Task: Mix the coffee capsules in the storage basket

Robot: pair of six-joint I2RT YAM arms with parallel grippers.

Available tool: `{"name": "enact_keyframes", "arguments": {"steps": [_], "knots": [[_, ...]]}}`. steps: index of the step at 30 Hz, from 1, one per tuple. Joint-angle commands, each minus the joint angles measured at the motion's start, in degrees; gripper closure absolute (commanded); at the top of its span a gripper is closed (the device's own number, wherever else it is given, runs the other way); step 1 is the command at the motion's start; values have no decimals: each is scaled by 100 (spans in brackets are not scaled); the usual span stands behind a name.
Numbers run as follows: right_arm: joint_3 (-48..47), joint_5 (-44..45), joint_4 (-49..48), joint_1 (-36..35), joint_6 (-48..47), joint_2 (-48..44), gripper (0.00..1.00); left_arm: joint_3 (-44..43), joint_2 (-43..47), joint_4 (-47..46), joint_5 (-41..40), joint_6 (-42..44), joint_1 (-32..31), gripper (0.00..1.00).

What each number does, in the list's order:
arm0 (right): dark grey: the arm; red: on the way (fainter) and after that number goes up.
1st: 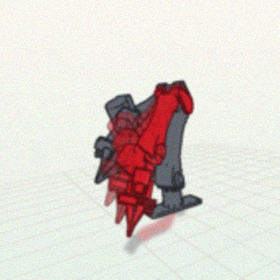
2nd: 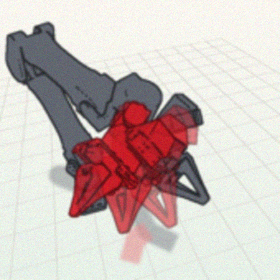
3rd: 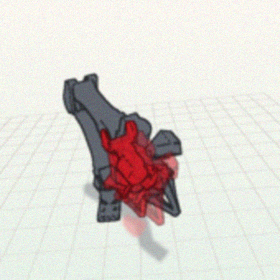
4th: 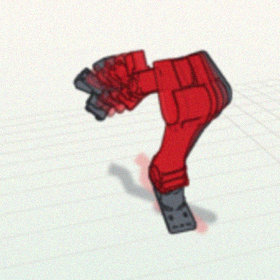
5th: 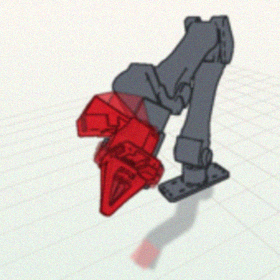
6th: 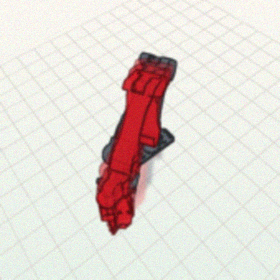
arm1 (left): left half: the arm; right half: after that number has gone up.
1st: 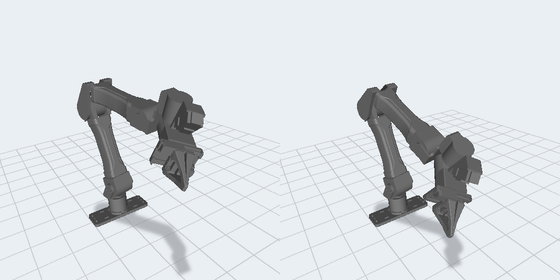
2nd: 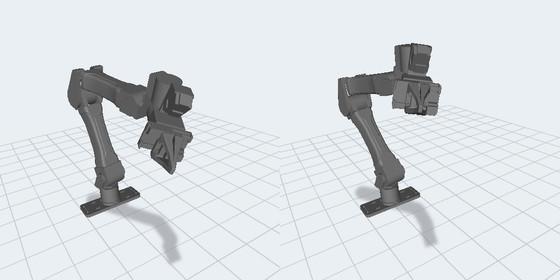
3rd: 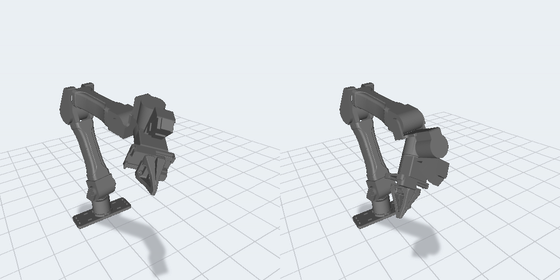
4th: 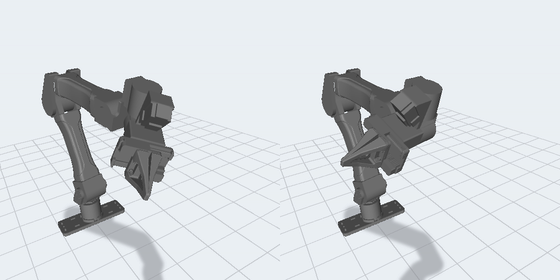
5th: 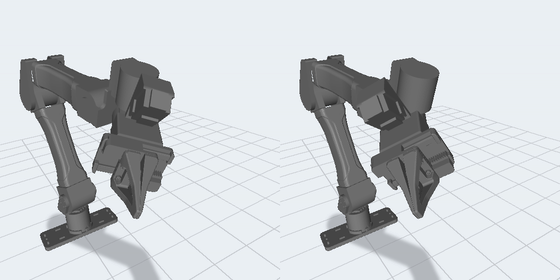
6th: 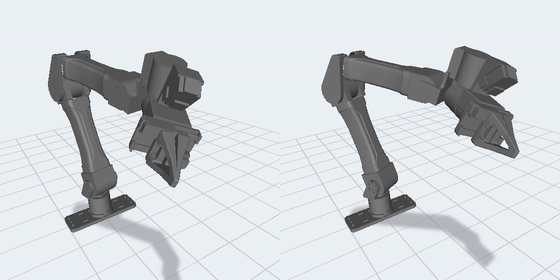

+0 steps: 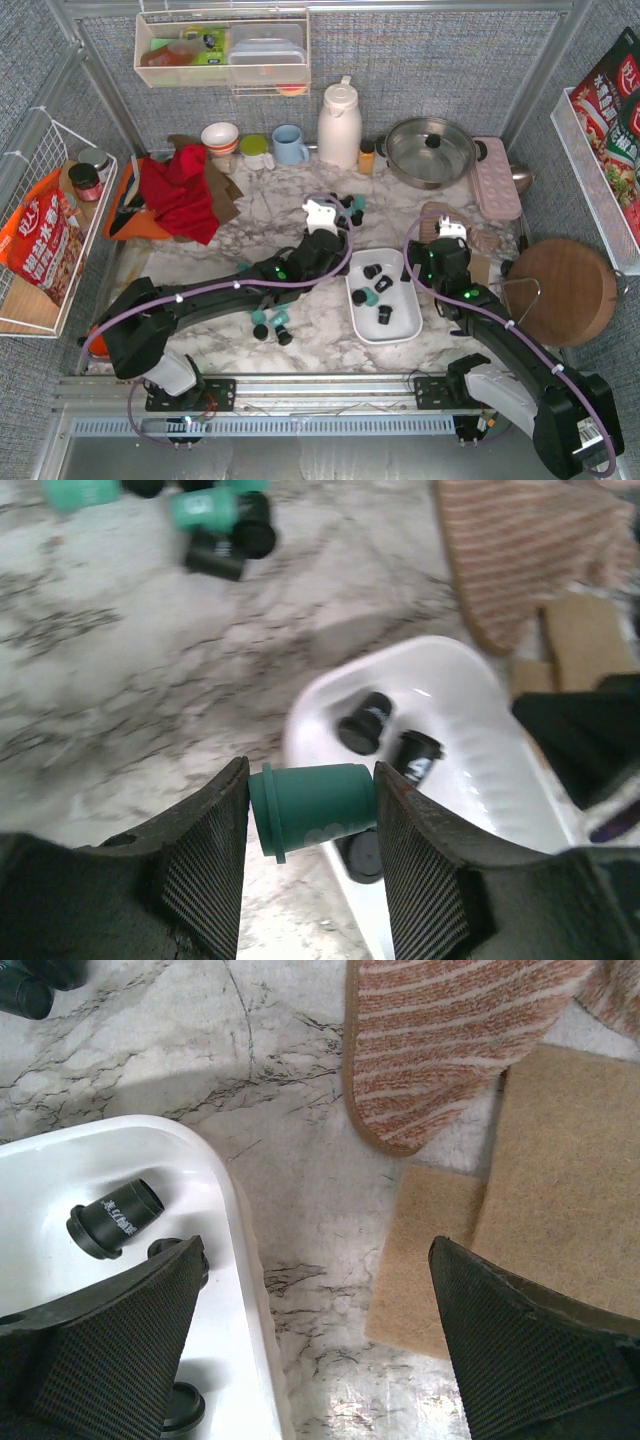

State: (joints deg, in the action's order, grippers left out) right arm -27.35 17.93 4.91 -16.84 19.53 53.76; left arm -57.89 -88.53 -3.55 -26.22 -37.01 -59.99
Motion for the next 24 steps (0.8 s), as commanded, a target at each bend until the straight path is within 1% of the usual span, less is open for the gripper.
{"name": "enact_keyframes", "arguments": {"steps": [1,6,10,17,20,22,24], "knots": [[-51,51,-87,1,33,-13,1,-153,-231,-835,972,621,-147,48],[-33,87,-69,5,38,-72,1,-529,-762,-609,1027,586,-337,48],[-14,128,-61,1,43,-143,1,-713,-1077,-497,1018,480,-429,45],[18,154,-90,-1,51,-160,1,-761,-1241,-523,867,423,-470,34],[28,160,-114,5,75,-179,1,-718,-1159,-575,751,426,-470,29],[80,114,-225,-2,77,-201,1,-664,-1068,-619,691,460,-470,22],[100,99,-282,4,29,-233,1,-587,-942,-643,571,497,-468,20]]}}
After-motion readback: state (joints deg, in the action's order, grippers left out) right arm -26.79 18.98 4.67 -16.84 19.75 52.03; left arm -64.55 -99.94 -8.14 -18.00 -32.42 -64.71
